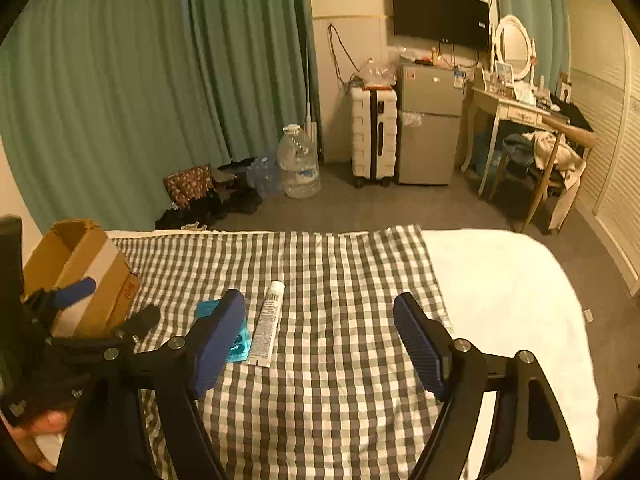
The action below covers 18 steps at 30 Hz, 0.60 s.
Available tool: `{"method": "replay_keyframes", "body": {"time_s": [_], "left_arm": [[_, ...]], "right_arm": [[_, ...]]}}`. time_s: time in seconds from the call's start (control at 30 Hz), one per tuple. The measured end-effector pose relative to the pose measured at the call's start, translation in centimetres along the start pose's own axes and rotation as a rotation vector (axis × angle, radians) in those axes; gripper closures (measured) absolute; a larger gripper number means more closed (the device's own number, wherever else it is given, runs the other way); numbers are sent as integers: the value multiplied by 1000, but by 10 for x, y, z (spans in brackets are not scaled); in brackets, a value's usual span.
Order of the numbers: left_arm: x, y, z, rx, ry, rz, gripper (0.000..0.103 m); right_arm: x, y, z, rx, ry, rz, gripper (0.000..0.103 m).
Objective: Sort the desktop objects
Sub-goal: 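Grasp the white tube with the right tool while the left tool grasps the teal blister pack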
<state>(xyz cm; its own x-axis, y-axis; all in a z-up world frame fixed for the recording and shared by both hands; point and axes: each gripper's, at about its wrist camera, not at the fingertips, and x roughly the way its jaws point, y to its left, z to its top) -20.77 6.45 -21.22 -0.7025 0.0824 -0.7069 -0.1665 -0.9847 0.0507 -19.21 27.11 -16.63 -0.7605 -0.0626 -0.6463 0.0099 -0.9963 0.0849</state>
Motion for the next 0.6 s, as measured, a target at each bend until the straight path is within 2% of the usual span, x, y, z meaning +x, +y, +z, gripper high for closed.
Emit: {"method": "replay_keyframes", "body": {"time_s": [0.2,0.3,0.5,0.6], "left_arm": [[47,5,-13,-34,83,-10,0],[67,2,-23,-28,119,-21,0],[85,-4,-29,-24,139,-51,0],[90,-10,-35,10,146,-48,0]], "right_arm": [[62,-3,-2,50,73,37,36],[91,4,-8,33,126,47,39],[137,14,-14,28,204,119,41],[157,18,-20,21,254,152,46]]}}
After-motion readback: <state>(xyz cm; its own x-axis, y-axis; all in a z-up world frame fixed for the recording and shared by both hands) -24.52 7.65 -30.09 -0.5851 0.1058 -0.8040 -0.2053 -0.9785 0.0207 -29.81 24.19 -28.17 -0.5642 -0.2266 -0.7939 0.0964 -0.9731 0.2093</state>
